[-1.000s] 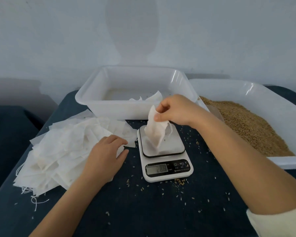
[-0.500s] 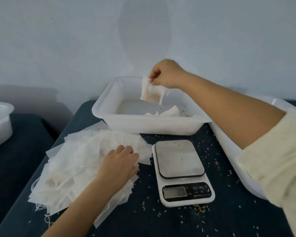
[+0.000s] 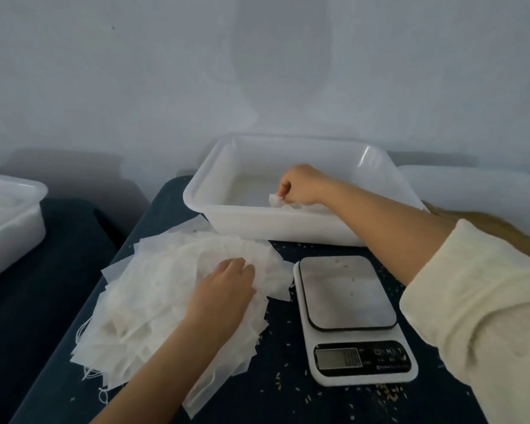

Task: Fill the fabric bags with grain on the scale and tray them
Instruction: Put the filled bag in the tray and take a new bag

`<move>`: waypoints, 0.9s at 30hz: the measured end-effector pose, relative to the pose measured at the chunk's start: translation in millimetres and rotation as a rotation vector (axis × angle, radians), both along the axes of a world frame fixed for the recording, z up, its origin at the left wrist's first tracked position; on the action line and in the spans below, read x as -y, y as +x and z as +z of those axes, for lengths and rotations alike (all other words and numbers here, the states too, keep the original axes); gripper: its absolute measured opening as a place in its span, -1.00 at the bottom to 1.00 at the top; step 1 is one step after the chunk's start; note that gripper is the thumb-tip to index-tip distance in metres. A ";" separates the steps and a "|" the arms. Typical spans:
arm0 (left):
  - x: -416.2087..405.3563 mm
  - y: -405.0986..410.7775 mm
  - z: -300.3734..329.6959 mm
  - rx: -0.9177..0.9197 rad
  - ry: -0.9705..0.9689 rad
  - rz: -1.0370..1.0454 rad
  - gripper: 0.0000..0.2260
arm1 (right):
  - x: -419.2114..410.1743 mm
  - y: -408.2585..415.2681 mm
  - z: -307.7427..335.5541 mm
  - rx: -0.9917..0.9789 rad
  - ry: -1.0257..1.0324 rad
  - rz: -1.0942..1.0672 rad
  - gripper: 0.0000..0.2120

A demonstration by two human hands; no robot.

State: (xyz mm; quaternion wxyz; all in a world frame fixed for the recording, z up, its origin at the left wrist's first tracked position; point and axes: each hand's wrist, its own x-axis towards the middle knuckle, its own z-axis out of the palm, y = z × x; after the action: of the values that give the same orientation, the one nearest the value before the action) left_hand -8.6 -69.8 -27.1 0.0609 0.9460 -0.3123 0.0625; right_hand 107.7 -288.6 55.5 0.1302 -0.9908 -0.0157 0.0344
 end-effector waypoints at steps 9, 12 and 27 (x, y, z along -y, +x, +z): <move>-10.1 -2.5 5.6 0.056 -0.020 0.142 -0.66 | -38.2 -69.2 12.4 0.240 0.353 0.027 -0.84; -23.2 -11.3 7.3 0.049 0.064 0.247 -0.40 | -56.3 -99.7 -2.1 0.131 0.467 0.109 -0.91; -64.2 4.4 12.2 -0.065 -0.086 0.495 -0.80 | -123.4 -126.6 -53.4 -0.067 0.558 0.117 -0.68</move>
State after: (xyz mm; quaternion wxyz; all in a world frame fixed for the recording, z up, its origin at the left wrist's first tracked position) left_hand -4.2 -5.6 -14.9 0.0940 0.9917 -0.0661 0.0583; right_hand -18.8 -165.2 2.2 0.3963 -0.9123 -0.0775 0.0690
